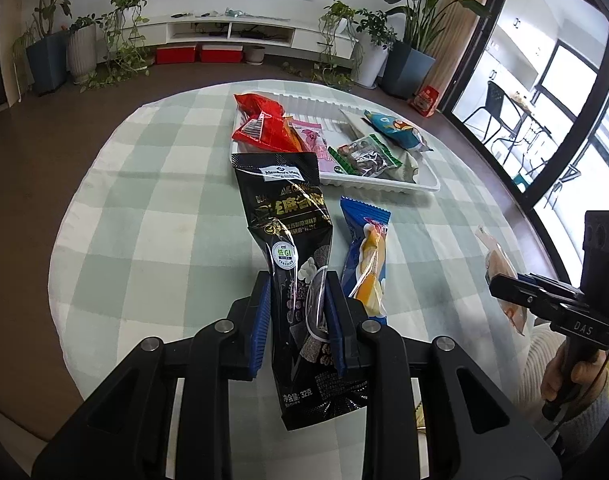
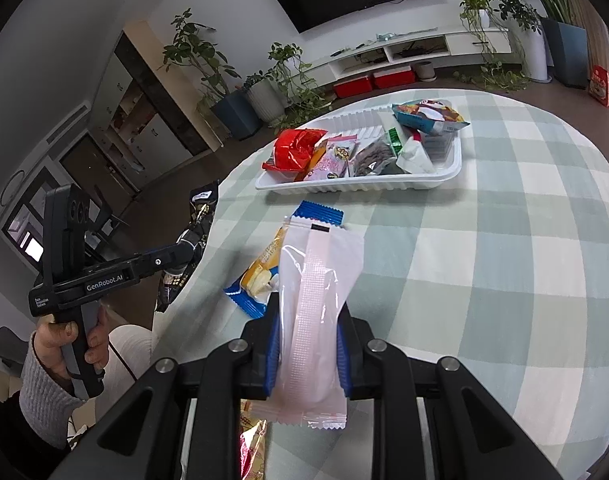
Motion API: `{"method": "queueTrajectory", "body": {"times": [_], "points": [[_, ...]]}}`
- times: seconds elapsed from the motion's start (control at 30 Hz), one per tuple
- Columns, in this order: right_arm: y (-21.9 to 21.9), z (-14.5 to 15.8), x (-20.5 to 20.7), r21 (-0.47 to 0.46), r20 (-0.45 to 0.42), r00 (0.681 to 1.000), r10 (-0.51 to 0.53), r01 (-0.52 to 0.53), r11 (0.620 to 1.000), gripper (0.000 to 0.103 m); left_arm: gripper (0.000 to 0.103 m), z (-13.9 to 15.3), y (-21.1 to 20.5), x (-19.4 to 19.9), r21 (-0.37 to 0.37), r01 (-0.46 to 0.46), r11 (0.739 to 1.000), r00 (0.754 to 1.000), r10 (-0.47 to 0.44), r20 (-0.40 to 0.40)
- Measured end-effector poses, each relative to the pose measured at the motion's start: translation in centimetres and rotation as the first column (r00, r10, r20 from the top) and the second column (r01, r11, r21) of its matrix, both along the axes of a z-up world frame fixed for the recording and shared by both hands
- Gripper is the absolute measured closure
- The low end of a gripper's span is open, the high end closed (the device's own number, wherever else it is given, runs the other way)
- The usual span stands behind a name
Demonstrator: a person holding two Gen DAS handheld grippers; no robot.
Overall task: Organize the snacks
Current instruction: 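Carry the black packet with the left tool while the right tool carries the pink packet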
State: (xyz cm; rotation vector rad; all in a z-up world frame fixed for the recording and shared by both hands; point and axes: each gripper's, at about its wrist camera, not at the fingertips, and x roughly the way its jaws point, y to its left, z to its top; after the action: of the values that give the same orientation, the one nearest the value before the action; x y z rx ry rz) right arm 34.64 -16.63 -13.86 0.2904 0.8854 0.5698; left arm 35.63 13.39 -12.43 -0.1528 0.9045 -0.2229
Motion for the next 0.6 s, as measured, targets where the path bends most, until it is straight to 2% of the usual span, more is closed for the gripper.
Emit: {"method": "queueTrajectory", "body": {"times": [0.6], "points": [[1.0, 0.8, 1.6, -0.001, 0.006, 1.000, 0.010, -0.010, 1.000, 0.077, 0.080, 0.6, -0.1, 0.4, 0.011, 0.005, 1.000, 1.000, -0.005, 0.015]]}}
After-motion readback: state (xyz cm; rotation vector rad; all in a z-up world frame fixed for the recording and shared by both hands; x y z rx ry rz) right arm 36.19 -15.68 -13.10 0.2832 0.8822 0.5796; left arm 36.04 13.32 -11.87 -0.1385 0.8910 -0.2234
